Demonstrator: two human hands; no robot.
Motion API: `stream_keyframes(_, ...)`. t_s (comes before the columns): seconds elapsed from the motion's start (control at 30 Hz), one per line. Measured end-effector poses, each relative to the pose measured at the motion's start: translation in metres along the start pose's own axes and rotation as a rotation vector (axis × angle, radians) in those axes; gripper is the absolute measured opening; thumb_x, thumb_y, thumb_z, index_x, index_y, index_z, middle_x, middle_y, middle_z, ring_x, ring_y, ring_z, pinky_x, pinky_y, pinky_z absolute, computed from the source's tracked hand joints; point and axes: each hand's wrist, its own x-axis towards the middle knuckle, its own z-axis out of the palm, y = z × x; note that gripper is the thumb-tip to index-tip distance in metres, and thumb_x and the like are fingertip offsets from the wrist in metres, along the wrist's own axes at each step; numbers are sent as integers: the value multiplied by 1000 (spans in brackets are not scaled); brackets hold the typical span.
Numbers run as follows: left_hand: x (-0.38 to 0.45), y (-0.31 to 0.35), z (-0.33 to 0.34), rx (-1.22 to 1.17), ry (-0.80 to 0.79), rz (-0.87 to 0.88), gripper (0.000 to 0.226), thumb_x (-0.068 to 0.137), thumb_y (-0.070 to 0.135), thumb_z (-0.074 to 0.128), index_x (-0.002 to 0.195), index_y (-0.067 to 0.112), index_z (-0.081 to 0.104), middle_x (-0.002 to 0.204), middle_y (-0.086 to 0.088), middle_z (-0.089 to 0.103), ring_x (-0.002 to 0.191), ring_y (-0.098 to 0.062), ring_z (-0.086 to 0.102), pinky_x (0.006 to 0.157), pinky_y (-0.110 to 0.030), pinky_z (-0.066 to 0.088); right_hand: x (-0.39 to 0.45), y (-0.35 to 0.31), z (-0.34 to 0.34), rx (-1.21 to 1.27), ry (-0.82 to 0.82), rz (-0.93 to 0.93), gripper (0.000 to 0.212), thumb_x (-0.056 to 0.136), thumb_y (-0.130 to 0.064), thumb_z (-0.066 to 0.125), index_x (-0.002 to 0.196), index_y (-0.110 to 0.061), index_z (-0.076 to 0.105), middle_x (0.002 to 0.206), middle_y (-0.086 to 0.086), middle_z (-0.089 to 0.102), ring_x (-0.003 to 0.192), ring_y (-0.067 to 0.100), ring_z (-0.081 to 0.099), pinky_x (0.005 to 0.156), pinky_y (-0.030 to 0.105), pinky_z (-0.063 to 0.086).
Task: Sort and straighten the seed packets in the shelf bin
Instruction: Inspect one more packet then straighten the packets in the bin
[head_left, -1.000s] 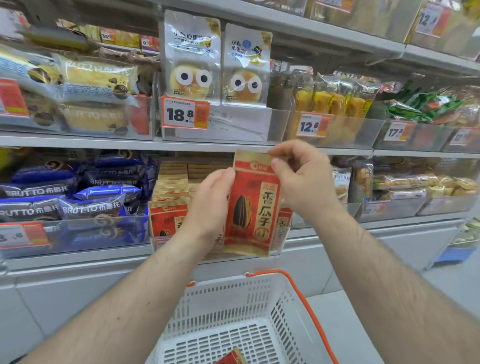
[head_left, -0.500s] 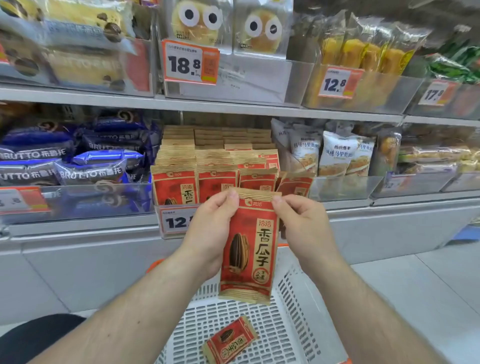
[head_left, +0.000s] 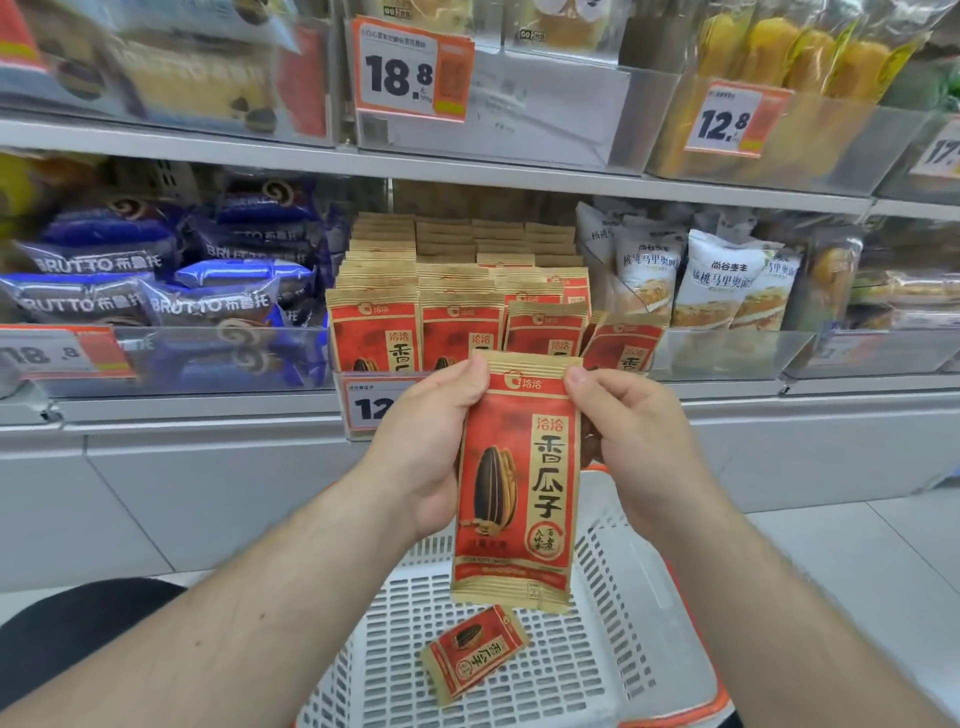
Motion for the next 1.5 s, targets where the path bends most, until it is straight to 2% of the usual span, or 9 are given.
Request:
stream_keyframes(0.2,4,9,-3,-8,65,32,36,103,37,45,114,14,70,104,-12,77,94,-29,75,79,-48,62,-3,5,-6,-220,-192,31,29,95,-27,61,84,-3,71,69,3,72,54,8,59,54,22,44)
stream_keyframes(0.43,2,0,-6,208,-46,-56,29,98,20,59,122,5,65,110,-21,73,98,-35,70,96,-54,54,2,8,-12,-5,-47,71,27,96,-27,60,89,-4,72,81,16,75,68,28,67,66,41,52)
stream_keyframes(0.6,3,2,-8,91,-46,-59,24,98,17,56,115,3,67,99,-19,76,78,-27,73,69,-38,62,-1,4,-23,-39,-324,158,49,74,-23,83,117,-12,63,98,21,74,82,43,66,69,44,53)
stream_keyframes(0.7,3,3,-10,51,-38,-92,29,98,19,56,118,1,66,104,-22,74,79,-30,74,64,-40,62,-5,5,-24,2,-429,175,57,72,-16,76,125,-13,55,102,26,72,92,53,65,63,39,54)
stream_keyframes(0.83,4,-2,-11,186,4,-65,28,100,21,57,124,9,64,110,-13,74,86,-23,73,71,-40,60,-10,0,-22,-67,-376,180,61,67,-12,88,118,-11,53,89,25,73,71,39,67,54,34,55)
stream_keyframes(0.97,2,-7,-12,507,55,17,56,88,33,75,135,26,46,120,8,65,106,-14,68,91,-53,55,-17,1,-11,-511,-262,90,55,68,-18,89,107,-32,53,72,12,71,58,23,69,58,41,60)
stream_keyframes(1.2,0,-16,-9,465,-22,14,70,73,14,84,134,22,50,116,6,65,90,-13,72,79,-47,60,-22,-5,-11,-524,-274,-11,40,66,-53,79,96,-36,59,73,-1,71,60,13,70,61,37,57)
stream_keyframes(1.3,-2,-20,-9,514,-100,30,79,61,15,80,134,24,52,118,5,64,82,-14,73,75,-43,60,-17,-1,-11,-392,-80,-129,15,87,-37,67,82,-23,65,67,5,67,52,12,62,51,24,48)
stream_keyframes(1.5,2,-22,-12,404,-208,-43,56,67,21,72,122,16,60,103,-7,69,91,-26,69,72,-49,54,-15,2,-2,-142,-166,-106,33,99,-8,49,69,-9,60,52,2,59,42,17,53,46,26,43)
